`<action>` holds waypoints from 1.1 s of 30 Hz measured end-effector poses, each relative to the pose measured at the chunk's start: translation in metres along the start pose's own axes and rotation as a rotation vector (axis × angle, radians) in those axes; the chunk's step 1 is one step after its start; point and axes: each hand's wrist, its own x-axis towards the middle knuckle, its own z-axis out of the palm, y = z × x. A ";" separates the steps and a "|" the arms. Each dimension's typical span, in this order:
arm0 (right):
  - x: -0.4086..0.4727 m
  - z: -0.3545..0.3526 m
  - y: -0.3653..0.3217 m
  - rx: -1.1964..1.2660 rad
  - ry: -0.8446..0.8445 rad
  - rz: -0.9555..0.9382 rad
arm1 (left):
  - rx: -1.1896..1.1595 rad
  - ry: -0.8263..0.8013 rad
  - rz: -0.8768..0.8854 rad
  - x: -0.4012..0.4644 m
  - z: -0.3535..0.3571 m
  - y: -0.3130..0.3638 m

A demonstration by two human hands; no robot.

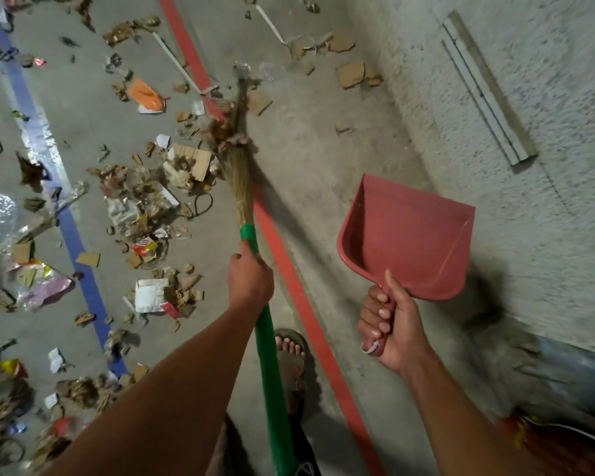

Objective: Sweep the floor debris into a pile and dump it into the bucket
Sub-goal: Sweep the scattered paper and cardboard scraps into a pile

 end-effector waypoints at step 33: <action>0.033 0.031 -0.054 -0.037 -0.048 -0.026 | -0.024 -0.105 0.245 0.002 0.034 0.100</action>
